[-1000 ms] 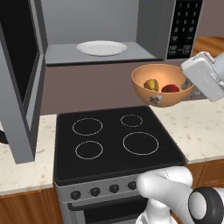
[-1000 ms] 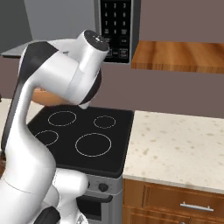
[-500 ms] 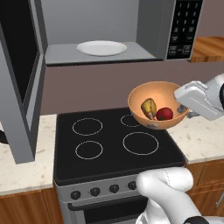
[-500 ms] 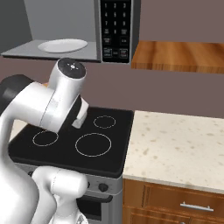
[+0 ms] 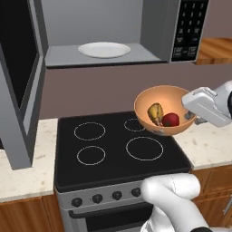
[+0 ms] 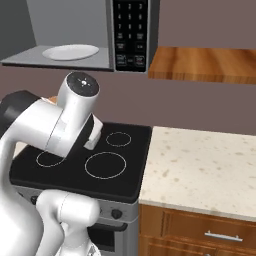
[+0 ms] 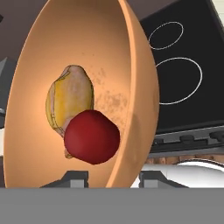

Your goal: The microwave is finished heating the chicken drumstick and tomato. Take the bowl containing the food and place it on the dining counter.

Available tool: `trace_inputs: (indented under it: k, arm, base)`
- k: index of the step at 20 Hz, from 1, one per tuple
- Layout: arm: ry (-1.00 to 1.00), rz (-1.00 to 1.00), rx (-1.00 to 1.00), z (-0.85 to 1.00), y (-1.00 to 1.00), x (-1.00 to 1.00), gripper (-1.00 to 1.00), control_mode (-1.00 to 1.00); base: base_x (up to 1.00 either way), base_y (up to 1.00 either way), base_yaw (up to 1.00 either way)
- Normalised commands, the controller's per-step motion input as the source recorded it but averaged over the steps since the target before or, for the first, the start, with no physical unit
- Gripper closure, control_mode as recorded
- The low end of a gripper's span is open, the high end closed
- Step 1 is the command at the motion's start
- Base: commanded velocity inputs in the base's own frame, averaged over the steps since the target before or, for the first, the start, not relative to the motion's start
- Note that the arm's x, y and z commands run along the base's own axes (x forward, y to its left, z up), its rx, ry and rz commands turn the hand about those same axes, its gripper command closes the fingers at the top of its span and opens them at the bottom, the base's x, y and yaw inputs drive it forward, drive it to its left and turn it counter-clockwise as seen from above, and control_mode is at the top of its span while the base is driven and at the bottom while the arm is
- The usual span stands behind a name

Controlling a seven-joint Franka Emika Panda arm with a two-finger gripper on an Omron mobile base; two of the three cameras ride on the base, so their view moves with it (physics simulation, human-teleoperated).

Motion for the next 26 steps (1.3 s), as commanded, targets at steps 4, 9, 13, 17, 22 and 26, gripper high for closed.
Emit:
trace_inputs:
  k: [4, 9, 13, 17, 22, 26]
  arm:
    - [0.0, 0.0, 0.0, 0.0, 0.0, 0.0, 1.0, 1.0]
    - [0.0, 0.0, 0.0, 0.0, 0.0, 0.0, 1.0, 1.0]
    - [0.0, 0.0, 0.0, 0.0, 0.0, 0.0, 1.0, 1.0]
    - [0.0, 0.0, 0.0, 0.0, 0.0, 0.0, 1.0, 1.0]
    - [0.0, 0.0, 0.0, 0.0, 0.0, 0.0, 1.0, 1.0]
    - [0.0, 0.0, 0.0, 0.0, 0.0, 0.0, 1.0, 1.0]
  base:
    - [-0.23, -0.91, 0.14]
    - [-0.19, -0.83, 0.44]
    - [-0.03, -0.22, 0.92]
    - [-0.01, -0.01, 1.0]
    - [0.0, 0.01, 1.0]
    - [0.0, 0.22, 0.98]
